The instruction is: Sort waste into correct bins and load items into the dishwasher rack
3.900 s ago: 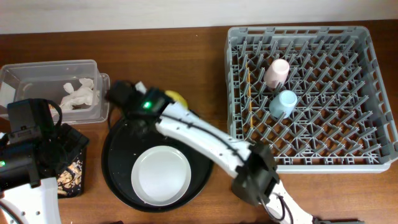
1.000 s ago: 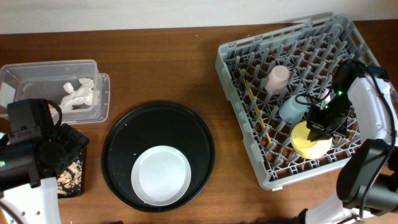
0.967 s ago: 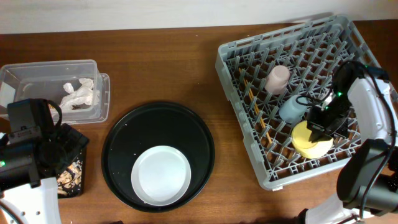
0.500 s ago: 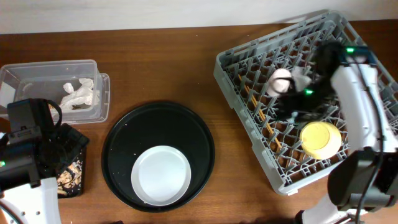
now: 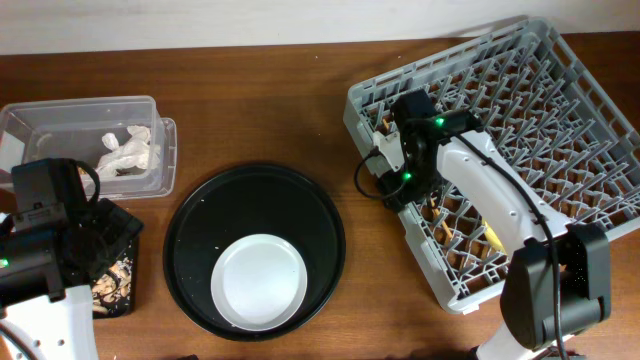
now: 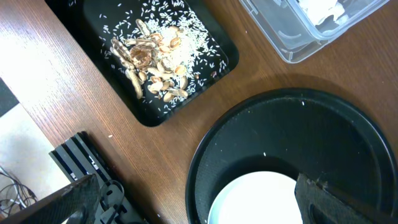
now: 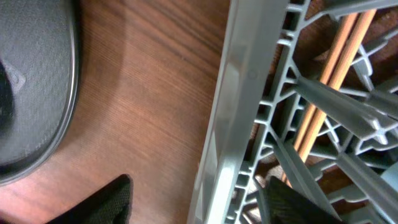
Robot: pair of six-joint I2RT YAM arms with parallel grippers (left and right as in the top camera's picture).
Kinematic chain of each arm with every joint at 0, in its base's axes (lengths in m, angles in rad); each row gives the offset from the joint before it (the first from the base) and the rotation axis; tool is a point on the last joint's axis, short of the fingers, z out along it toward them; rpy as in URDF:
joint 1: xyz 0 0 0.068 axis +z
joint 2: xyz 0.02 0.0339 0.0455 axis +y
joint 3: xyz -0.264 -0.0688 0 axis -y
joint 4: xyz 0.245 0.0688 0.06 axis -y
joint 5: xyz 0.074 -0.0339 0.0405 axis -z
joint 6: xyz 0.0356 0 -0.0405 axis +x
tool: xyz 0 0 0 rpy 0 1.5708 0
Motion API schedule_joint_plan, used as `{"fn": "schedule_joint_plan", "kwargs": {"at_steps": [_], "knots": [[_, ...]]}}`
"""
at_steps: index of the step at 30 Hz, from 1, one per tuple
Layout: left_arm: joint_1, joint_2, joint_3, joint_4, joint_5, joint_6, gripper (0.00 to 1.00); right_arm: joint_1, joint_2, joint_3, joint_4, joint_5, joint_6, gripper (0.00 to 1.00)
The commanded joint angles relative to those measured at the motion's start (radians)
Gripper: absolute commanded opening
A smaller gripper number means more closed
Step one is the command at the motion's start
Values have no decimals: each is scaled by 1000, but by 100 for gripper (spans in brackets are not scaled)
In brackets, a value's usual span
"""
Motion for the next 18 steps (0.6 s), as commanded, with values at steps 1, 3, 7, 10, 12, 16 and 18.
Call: {"fn": "schedule_joint_plan", "kwargs": {"at_steps": [1, 3, 7, 10, 12, 16, 18], "knots": [[3, -8, 11, 0, -14, 5, 99, 3, 10, -30, 11, 10, 3, 59], [3, -8, 11, 0, -14, 5, 99, 3, 37, -31, 23, 10, 46, 50], [3, -8, 11, 0, -14, 5, 99, 3, 44, -31, 63, 10, 76, 43], [3, -8, 11, 0, -14, 5, 99, 3, 44, -34, 87, 11, 97, 41], [3, -8, 11, 0, -14, 5, 99, 3, 44, -38, 109, 10, 128, 32], [3, -8, 11, 0, -14, 5, 99, 3, 58, -39, 143, 14, 172, 17], [3, -8, 11, 0, -14, 5, 99, 3, 60, -39, 183, 14, 234, 7]]}}
